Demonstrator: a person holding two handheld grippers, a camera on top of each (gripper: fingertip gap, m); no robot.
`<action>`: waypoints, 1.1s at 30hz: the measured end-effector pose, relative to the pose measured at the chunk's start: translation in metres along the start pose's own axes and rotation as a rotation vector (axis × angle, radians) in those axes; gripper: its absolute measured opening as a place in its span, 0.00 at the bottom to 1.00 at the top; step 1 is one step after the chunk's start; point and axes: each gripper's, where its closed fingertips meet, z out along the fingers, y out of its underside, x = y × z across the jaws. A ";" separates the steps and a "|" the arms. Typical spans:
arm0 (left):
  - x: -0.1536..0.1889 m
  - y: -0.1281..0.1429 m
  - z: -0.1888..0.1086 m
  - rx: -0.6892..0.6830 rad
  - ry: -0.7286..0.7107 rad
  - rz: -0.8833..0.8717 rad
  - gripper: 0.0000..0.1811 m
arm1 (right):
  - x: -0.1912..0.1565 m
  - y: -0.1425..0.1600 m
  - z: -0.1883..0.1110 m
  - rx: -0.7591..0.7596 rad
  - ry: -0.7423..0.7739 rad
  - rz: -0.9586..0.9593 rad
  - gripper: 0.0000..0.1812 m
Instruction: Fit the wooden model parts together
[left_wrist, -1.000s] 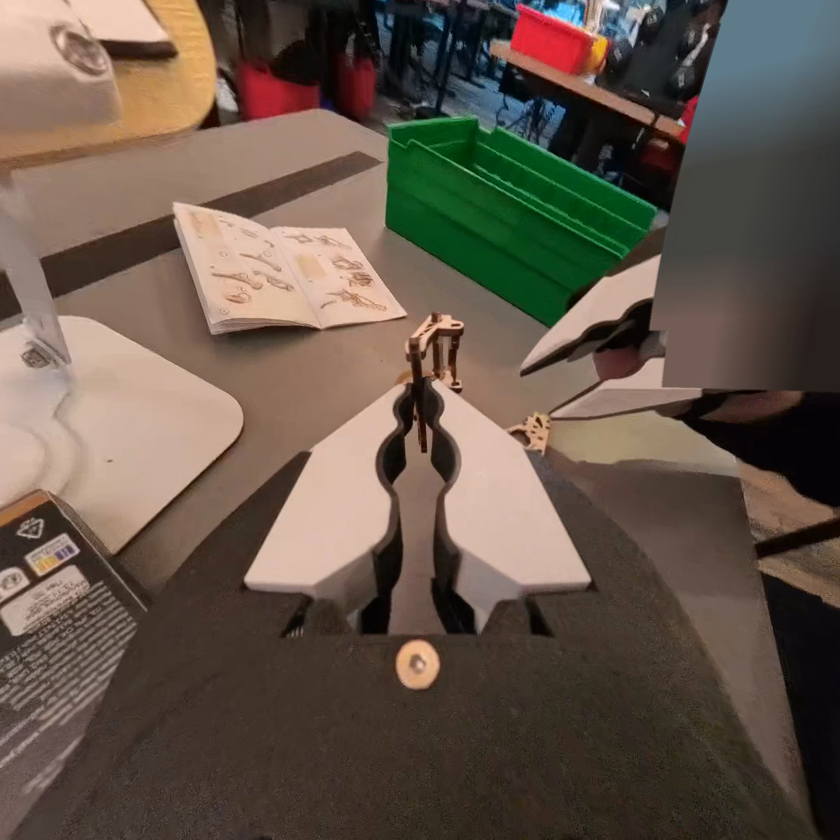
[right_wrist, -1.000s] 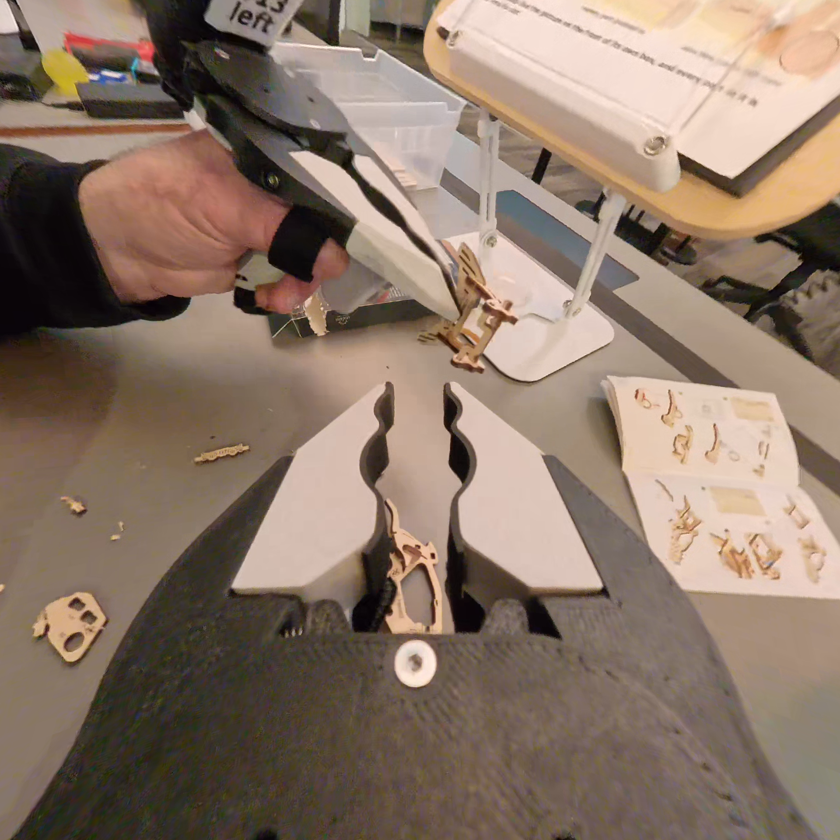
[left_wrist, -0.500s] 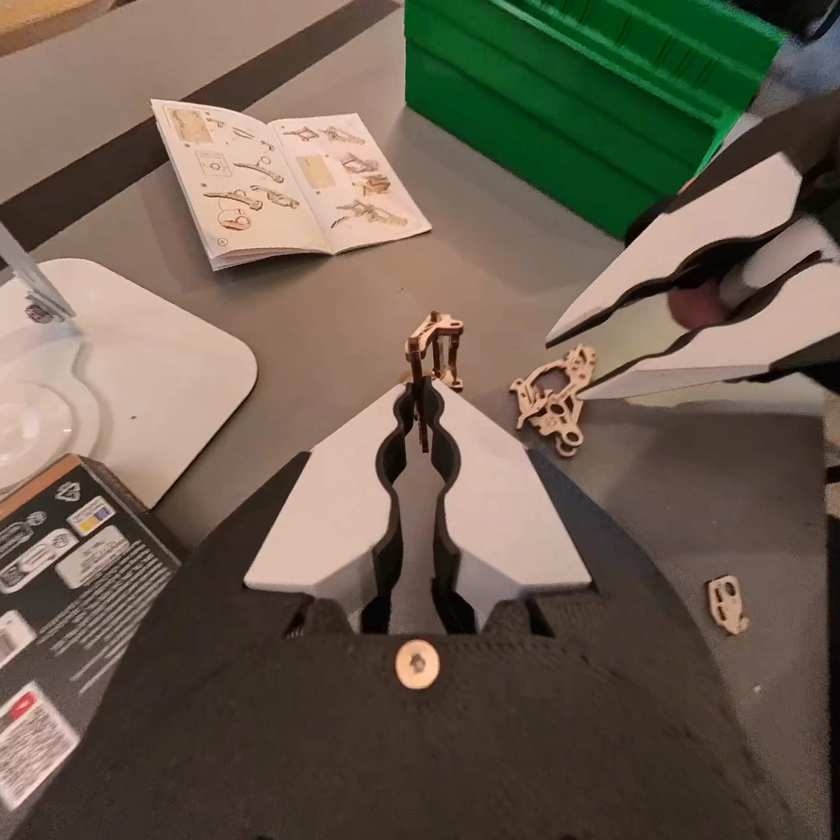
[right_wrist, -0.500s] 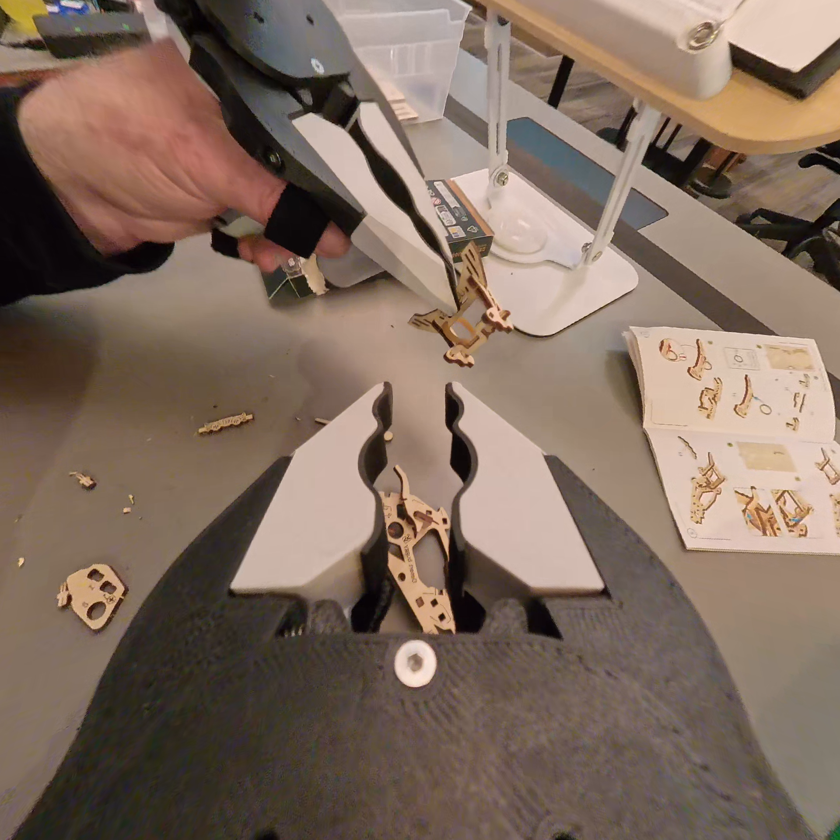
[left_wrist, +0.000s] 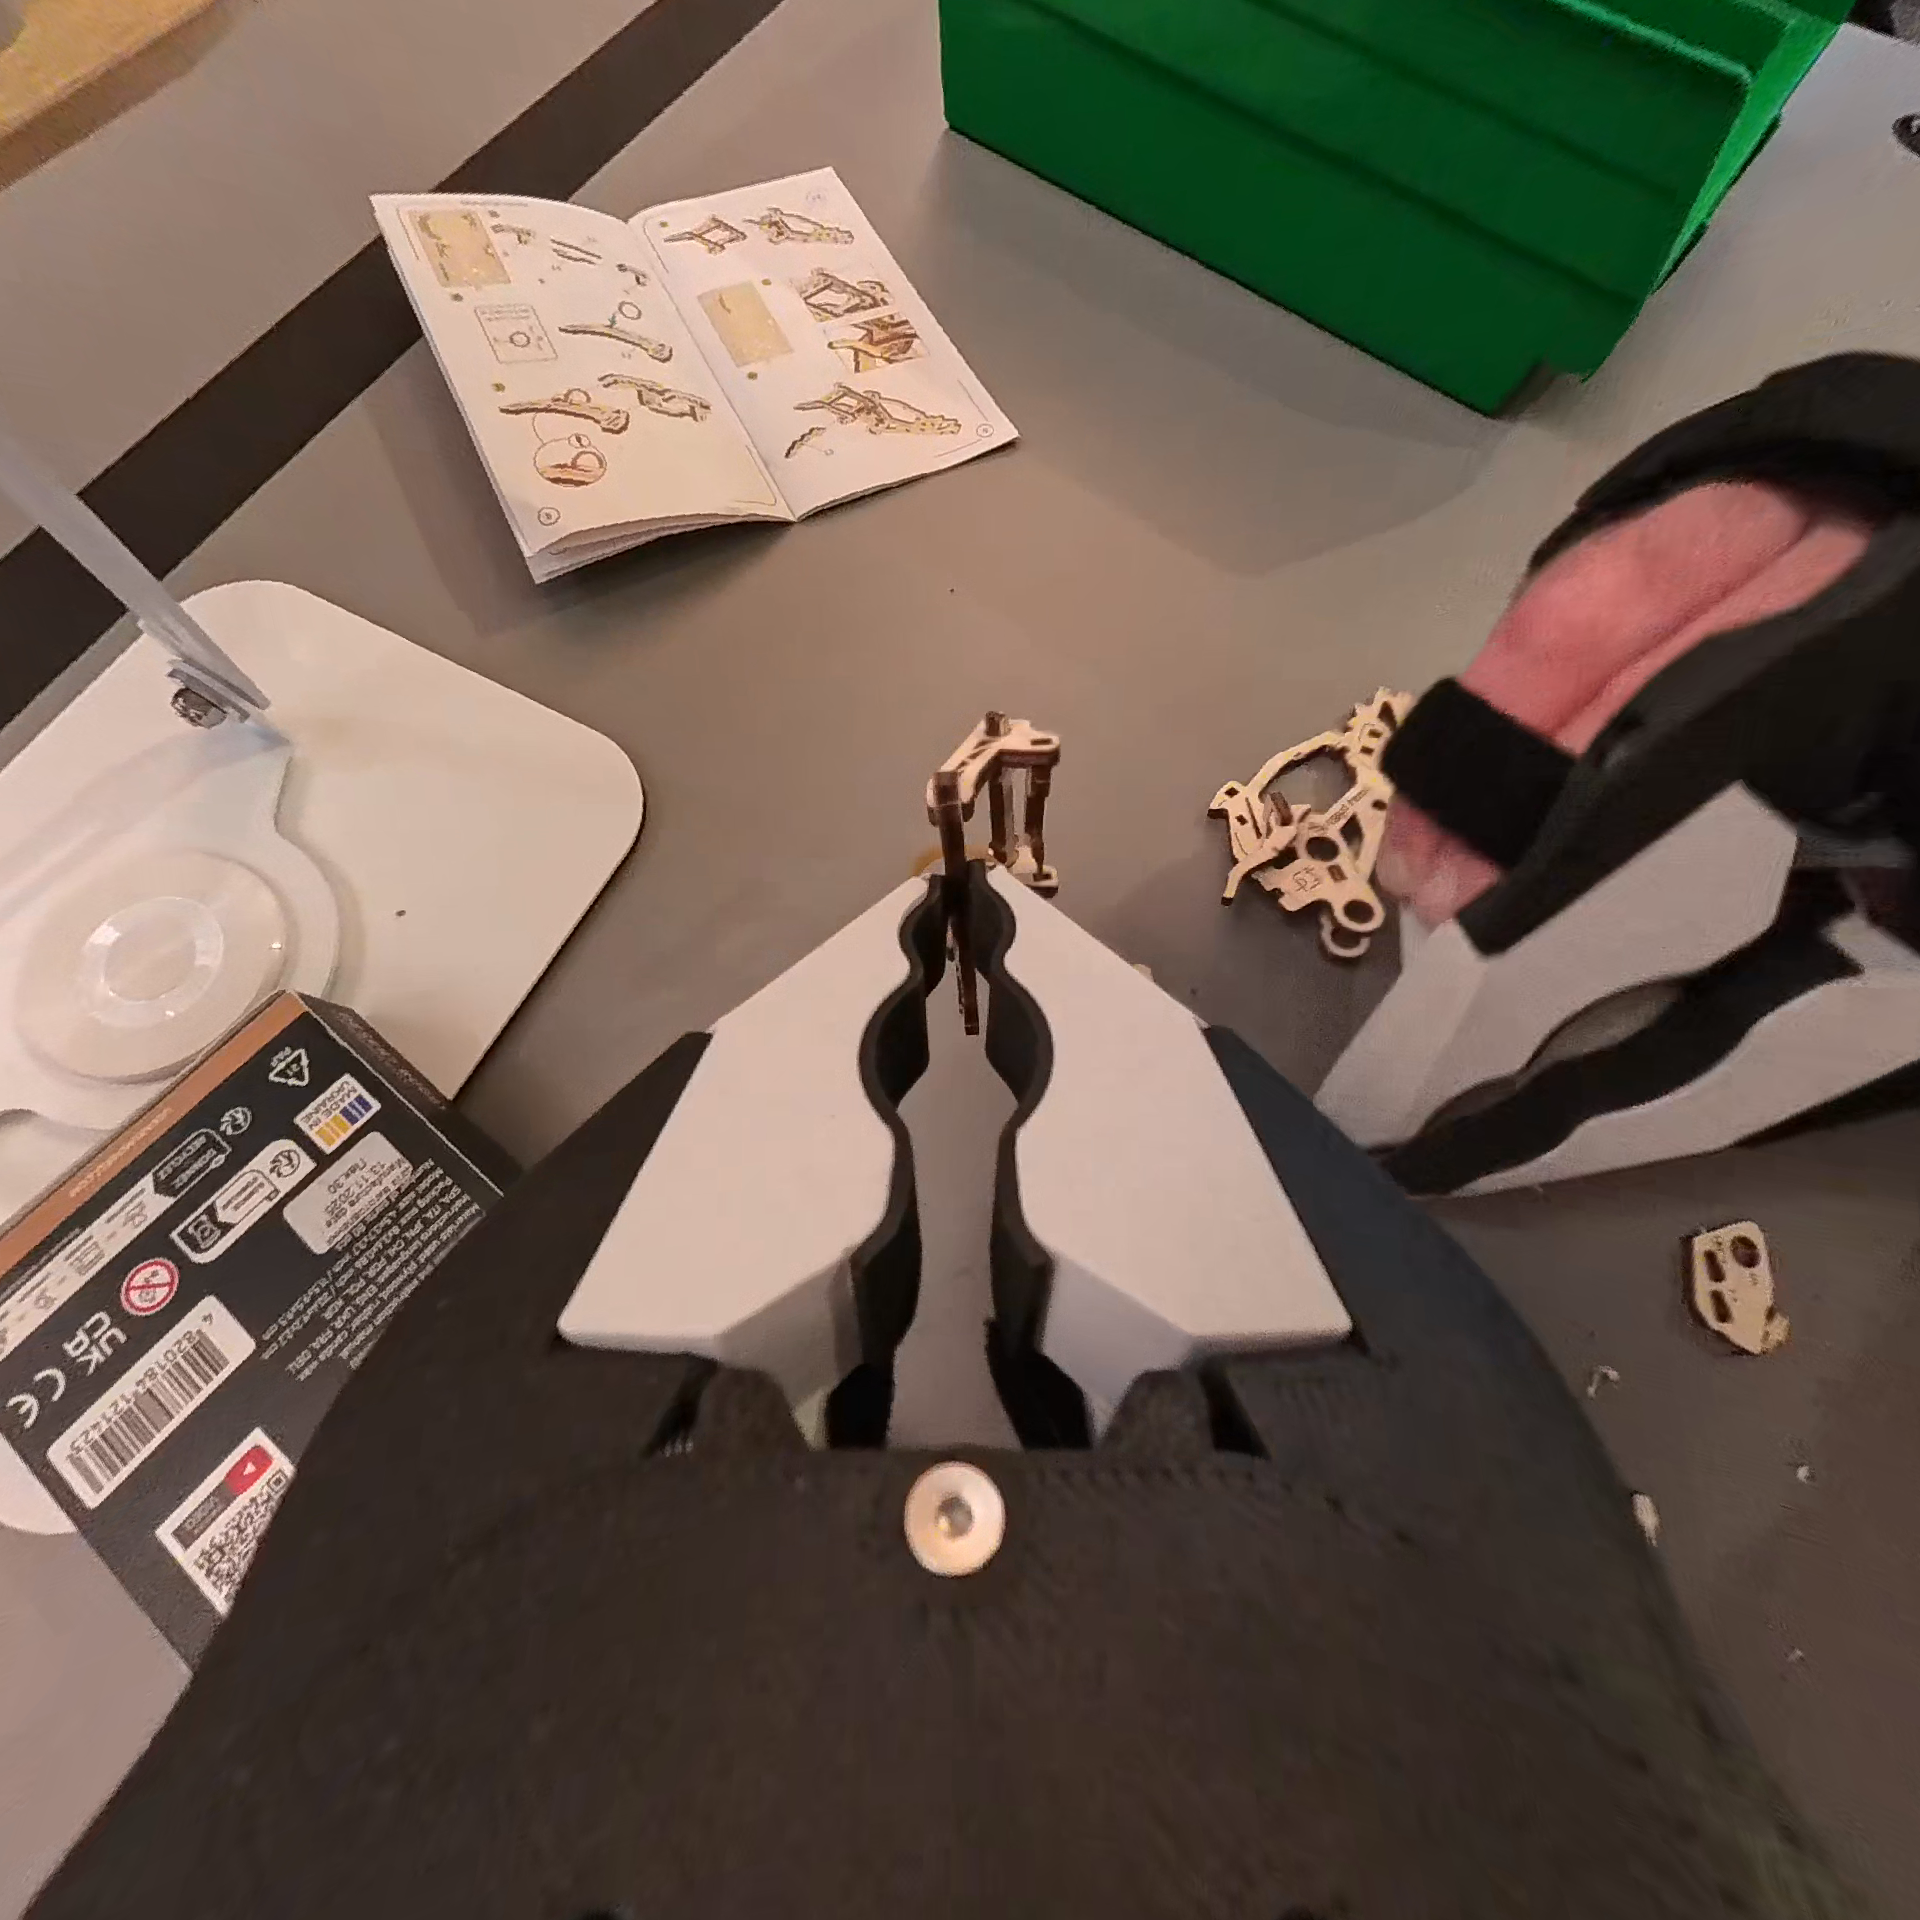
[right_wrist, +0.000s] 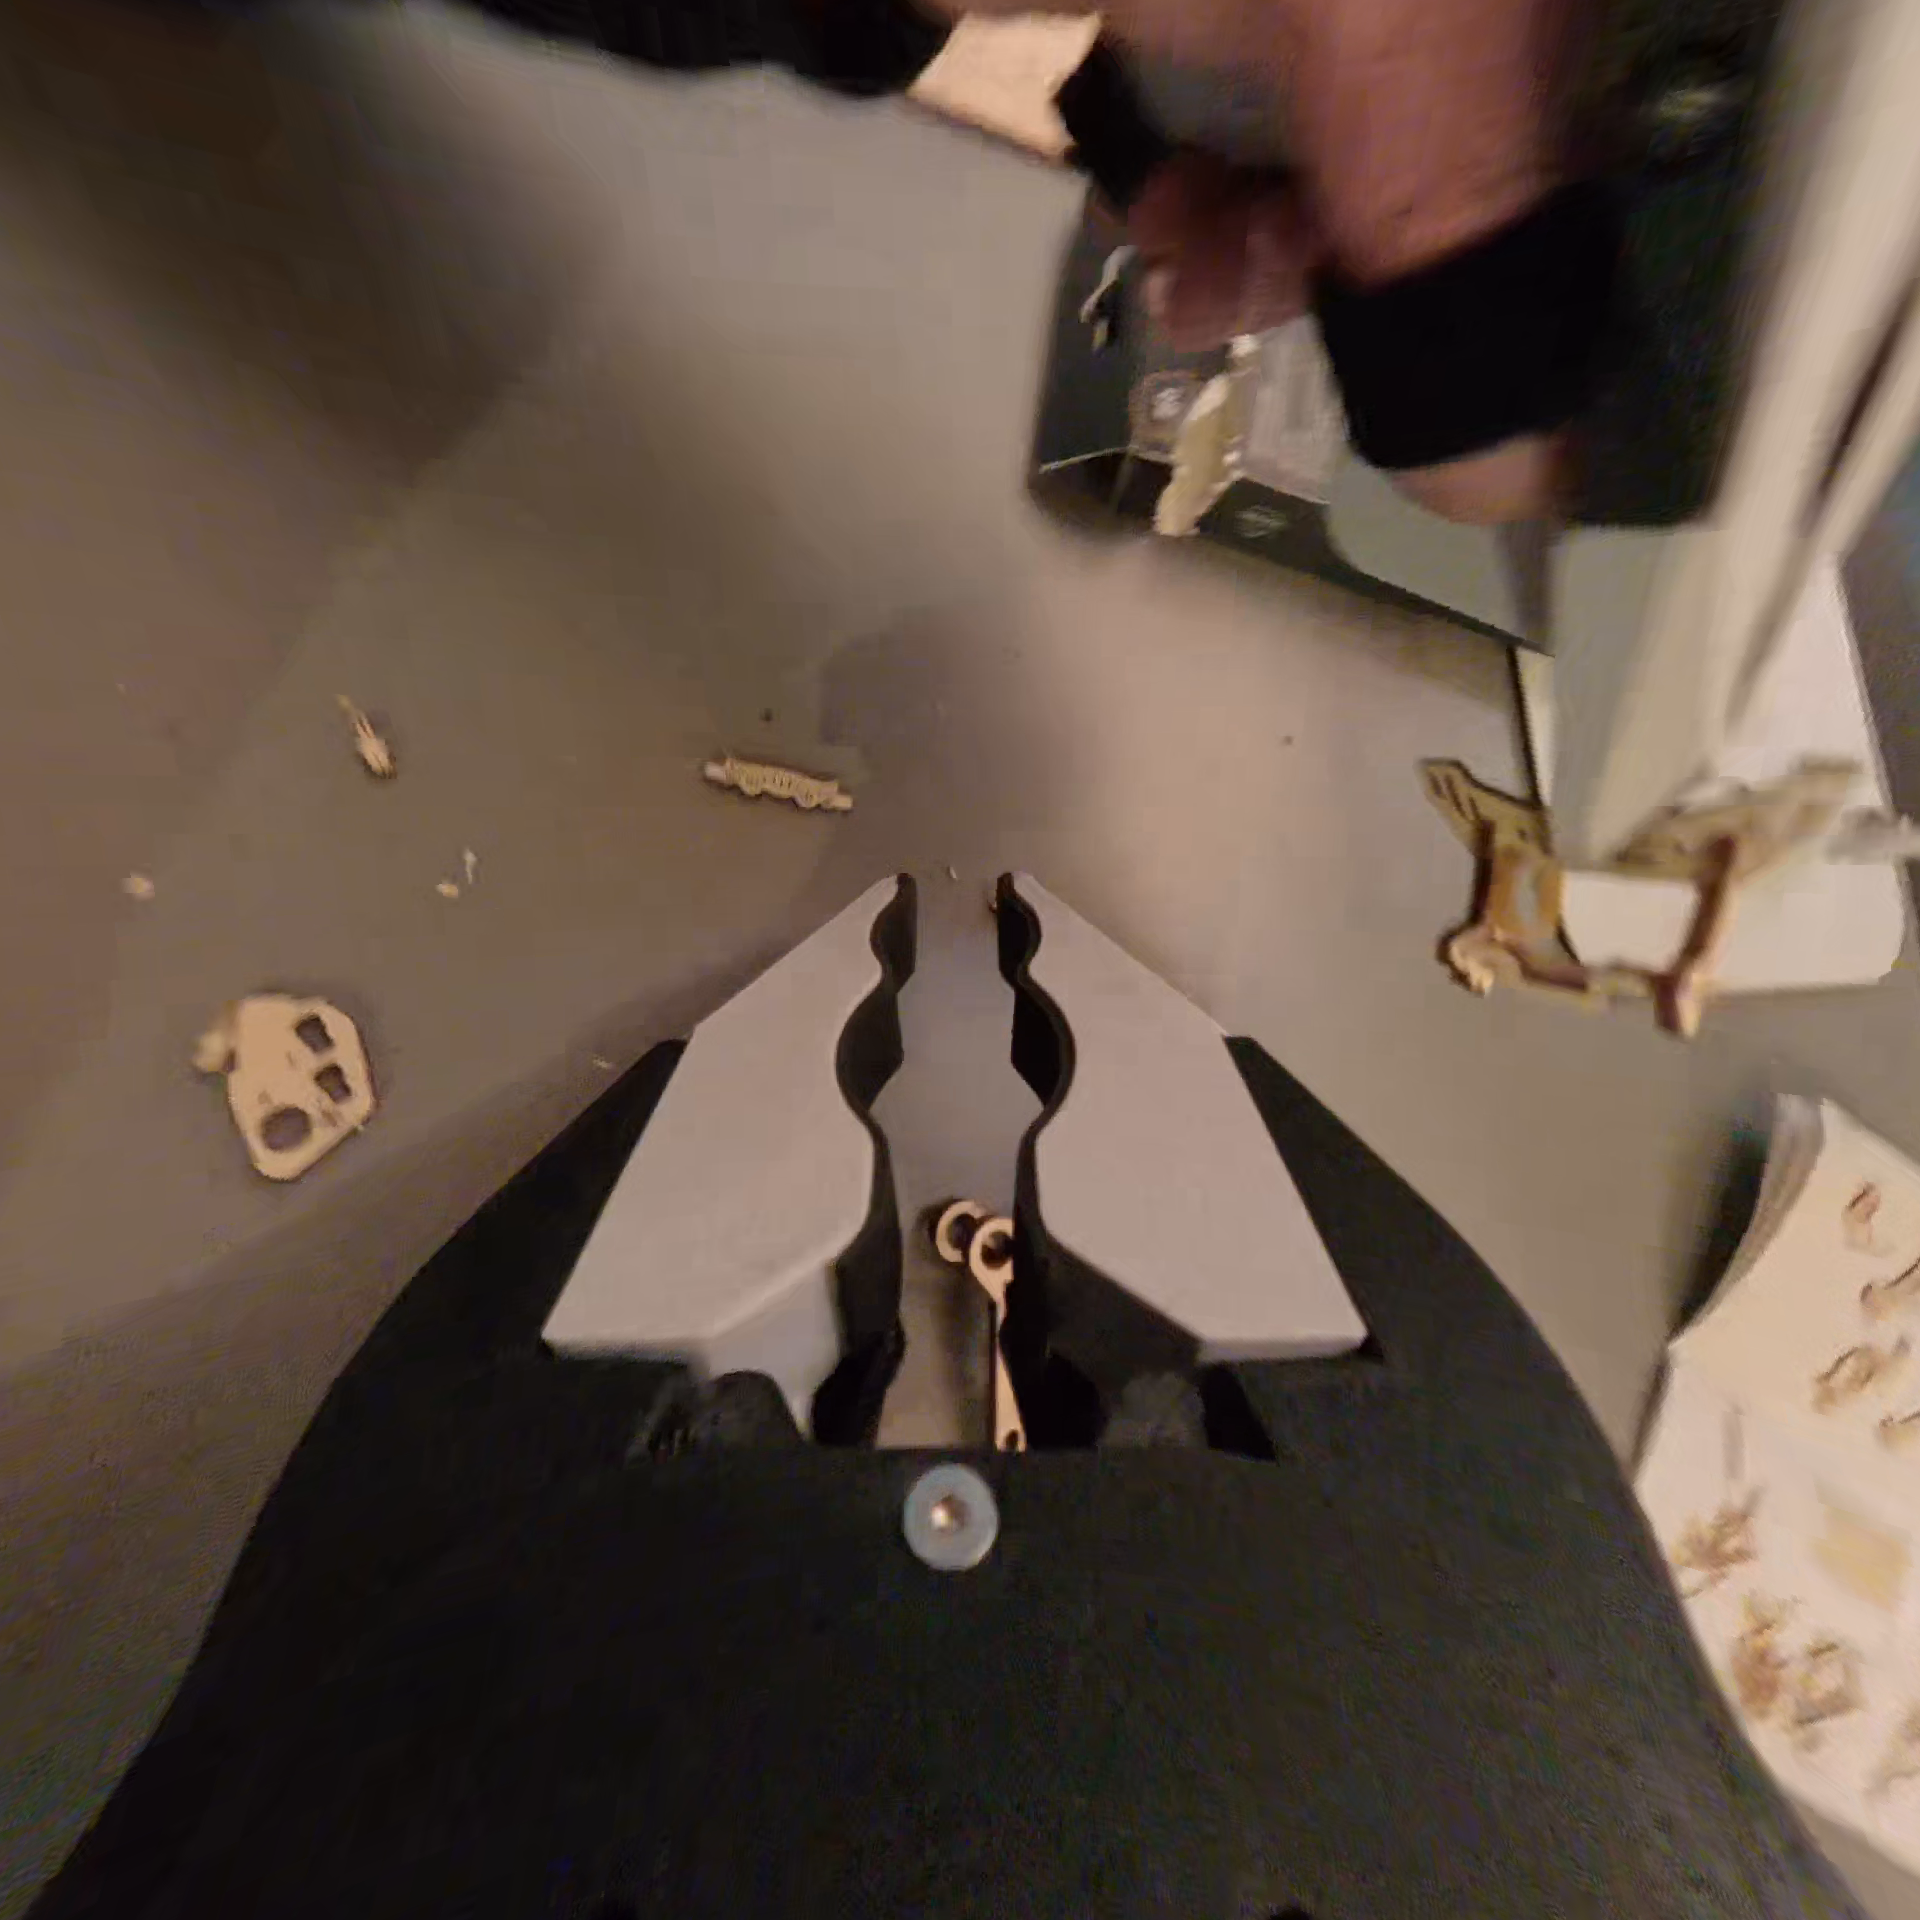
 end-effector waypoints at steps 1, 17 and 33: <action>0.000 0.002 0.001 -0.006 -0.002 0.002 0.01 | -0.006 0.001 0.006 -0.027 -0.032 -0.071 0.07; -0.007 0.009 0.002 -0.009 -0.004 0.003 0.01 | -0.043 -0.010 0.036 -0.119 -0.372 -0.349 0.01; -0.002 0.009 0.014 0.011 0.003 0.026 0.01 | 0.042 0.003 -0.047 0.220 -0.010 0.527 0.01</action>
